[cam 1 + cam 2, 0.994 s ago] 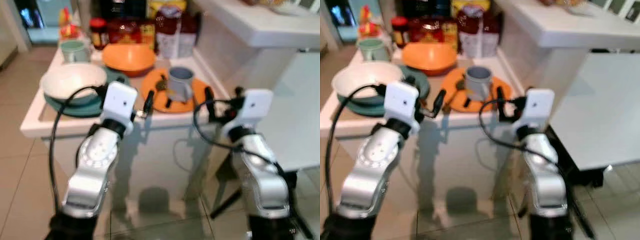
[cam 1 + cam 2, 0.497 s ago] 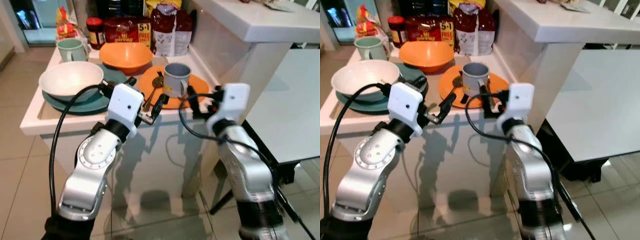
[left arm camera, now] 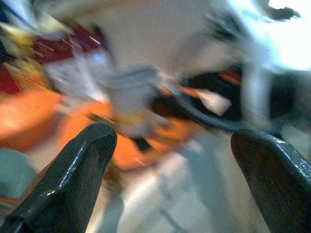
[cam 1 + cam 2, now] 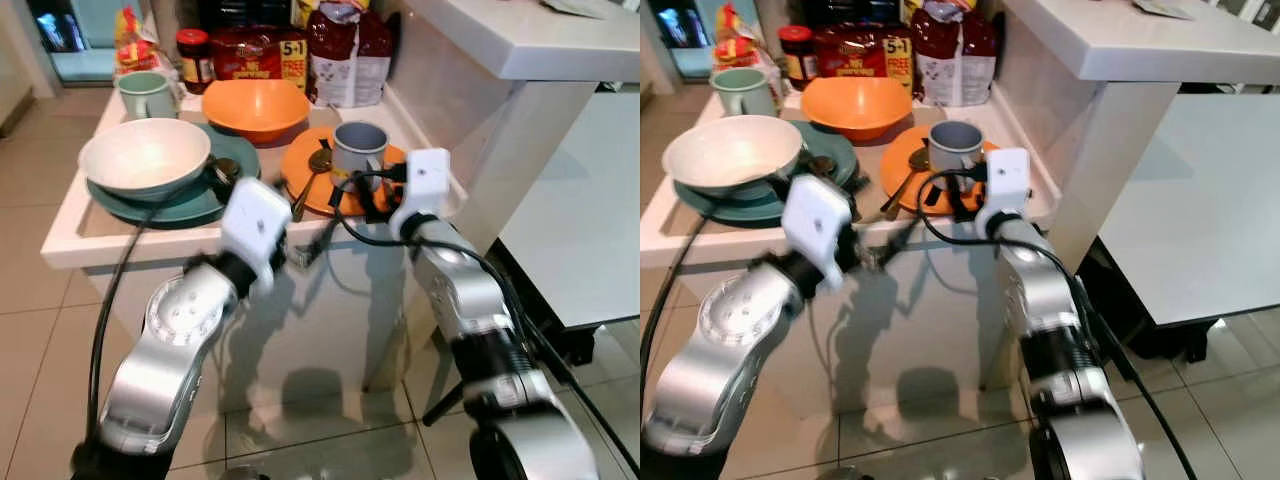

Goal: Setting the table

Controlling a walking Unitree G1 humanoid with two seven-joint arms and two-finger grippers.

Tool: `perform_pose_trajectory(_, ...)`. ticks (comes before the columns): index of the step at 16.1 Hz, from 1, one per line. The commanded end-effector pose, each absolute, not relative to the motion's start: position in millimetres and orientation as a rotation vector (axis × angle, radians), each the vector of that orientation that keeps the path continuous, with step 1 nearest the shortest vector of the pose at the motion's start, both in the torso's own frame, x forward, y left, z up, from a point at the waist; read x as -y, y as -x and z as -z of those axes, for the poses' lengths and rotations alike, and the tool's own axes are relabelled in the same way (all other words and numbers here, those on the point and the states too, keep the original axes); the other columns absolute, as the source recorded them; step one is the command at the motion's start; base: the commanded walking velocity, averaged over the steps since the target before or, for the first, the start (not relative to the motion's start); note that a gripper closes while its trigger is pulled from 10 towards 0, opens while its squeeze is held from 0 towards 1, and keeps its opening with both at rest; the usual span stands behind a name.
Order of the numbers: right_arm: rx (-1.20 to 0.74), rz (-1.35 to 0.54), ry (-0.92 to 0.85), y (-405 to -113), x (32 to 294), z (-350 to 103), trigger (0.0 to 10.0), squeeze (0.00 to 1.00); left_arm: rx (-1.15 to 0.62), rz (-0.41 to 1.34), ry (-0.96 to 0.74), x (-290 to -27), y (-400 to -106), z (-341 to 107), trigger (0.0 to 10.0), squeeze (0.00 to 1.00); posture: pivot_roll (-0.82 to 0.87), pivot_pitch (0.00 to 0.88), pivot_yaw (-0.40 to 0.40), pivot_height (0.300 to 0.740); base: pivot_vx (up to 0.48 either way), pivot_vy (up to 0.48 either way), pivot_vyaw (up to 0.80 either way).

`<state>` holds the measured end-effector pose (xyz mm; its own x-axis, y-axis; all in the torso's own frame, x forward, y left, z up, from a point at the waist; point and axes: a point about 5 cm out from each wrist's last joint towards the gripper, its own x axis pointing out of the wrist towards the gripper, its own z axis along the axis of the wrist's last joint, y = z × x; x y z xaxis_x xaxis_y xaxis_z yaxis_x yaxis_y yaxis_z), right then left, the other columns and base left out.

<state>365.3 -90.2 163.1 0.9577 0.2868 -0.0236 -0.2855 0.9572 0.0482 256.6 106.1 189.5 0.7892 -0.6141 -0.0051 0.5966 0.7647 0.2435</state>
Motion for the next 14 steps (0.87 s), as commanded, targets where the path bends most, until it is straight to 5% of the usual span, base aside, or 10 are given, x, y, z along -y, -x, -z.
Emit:
perform_pose_trajectory(1, -0.021, -0.313, -0.036, -368.8, 86.2, -164.9, 10.0, 0.0, 0.056, 0.718, -0.236, -101.3, -250.9, -188.3, 10.0, 0.0, 0.12, 0.019, -0.055, 0.74, 0.0, 0.0, 0.0)
perform_pose_trajectory(3, -0.014, -0.318, -0.025, -376.8, 81.5, -167.2, 10.0, 0.0, 0.045, 0.725, -0.24, -101.6, -250.1, -187.2, 10.0, 0.0, 0.12, 0.019, -0.053, 0.74, 0.0, 0.0, 0.0)
perform_pose_trajectory(4, -0.012, -0.318, -0.022, -378.4, 80.5, -168.2, 7.5, 0.0, 0.045, 0.723, -0.237, -101.5, -250.6, -187.2, 10.0, 0.0, 0.12, 0.019, -0.053, 0.74, 0.0, 0.0, 0.0)
perform_pose_trajectory(5, -0.01, -0.321, -0.022, -379.4, 79.5, -168.7, 6.2, 0.0, 0.043, 0.724, -0.236, -101.5, -250.5, -187.2, 10.0, 0.0, 0.12, 0.019, -0.054, 0.74, 0.0, 0.0, 0.0)
perform_pose_trajectory(6, -0.006, -0.329, -0.022, -381.4, 77.8, -169.7, 3.4, 0.0, 0.04, 0.724, -0.232, -101.8, -250.1, -187.2, 10.0, 0.0, 0.12, 0.019, -0.055, 0.74, 0.0, 0.0, 0.0)
perform_pose_trajectory(8, 0.0, -0.336, -0.024, -383.8, 76.9, -170.4, 0.0, 0.0, 0.033, 0.723, -0.232, -102.1, -249.4, -186.6, 10.0, 0.0, 0.12, 0.021, -0.059, 0.74, 0.0, 0.0, 0.0)
perform_pose_trajectory(14, 0.01, -0.333, -0.038, -385.0, 77.5, -169.3, 0.0, 0.0, 0.03, 0.723, -0.236, -101.5, -249.8, -185.9, 10.0, 0.0, 0.12, 0.018, -0.057, 0.74, 0.0, 0.0, 0.0)
